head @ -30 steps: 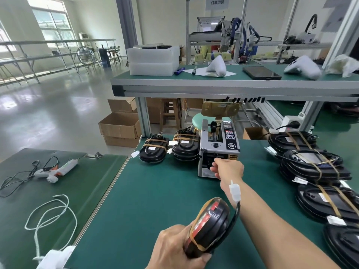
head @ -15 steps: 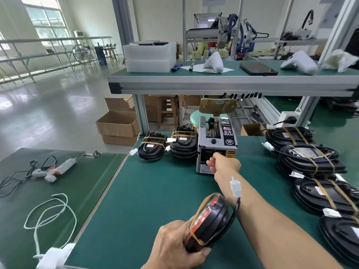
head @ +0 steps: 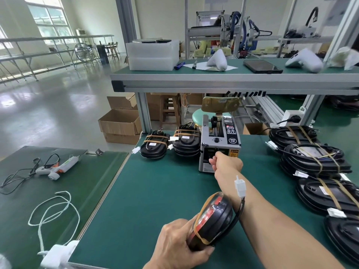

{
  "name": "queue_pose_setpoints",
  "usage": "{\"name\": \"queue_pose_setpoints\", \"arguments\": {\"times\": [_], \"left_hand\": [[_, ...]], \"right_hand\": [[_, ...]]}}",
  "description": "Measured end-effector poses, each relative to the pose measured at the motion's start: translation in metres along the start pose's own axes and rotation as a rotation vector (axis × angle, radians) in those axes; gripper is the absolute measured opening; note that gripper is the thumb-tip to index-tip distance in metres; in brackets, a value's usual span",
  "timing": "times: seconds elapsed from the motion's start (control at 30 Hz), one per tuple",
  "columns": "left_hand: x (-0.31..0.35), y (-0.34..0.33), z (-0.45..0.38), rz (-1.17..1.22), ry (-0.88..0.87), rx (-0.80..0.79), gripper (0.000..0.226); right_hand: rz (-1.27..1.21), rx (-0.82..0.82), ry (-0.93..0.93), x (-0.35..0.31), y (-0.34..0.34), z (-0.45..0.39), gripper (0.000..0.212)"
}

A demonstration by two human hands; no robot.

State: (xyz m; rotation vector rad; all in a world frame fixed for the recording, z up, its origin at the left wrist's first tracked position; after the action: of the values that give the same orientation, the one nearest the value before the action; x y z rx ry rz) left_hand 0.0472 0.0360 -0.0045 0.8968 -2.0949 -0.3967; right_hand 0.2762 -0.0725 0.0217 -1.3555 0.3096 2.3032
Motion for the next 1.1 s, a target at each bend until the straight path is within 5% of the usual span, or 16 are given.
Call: {"name": "queue_pose_setpoints", "arguments": {"times": [0.47,0.7,0.9,1.1], "left_hand": [[0.006,0.003,-0.003,-0.009,-0.007,0.000,0.055],[0.005,0.003,-0.002,-0.006,-0.008,-0.002,0.052],[0.005,0.004,-0.001,-0.034,-0.024,0.034,0.045],[0.005,0.002,0.002,-0.066,-0.032,0.043,0.040]], "right_hand": [[0.001,0.027,0.039,0.003,0.001,-0.008,0.009],[-0.078,-0.277,0.090,0.006,0.065,0.016,0.006],[-0.197,-0.522,0.438,-0.042,0.157,0.086,0.022],[0.310,-0.739,0.864,-0.046,0.161,0.159,0.014]]}}
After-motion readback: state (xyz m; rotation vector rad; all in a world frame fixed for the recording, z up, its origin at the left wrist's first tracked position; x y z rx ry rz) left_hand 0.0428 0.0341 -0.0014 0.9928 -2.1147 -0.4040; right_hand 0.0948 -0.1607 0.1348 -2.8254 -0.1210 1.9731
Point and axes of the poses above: each hand's wrist, its own z-axis away from the middle knuckle, its own y-axis out of the back of the hand, x = y × z, the point moved 6 cm from there along -z, towards the middle knuckle, and after that the axes turned 6 degrees about x, right-handed, at the moved point
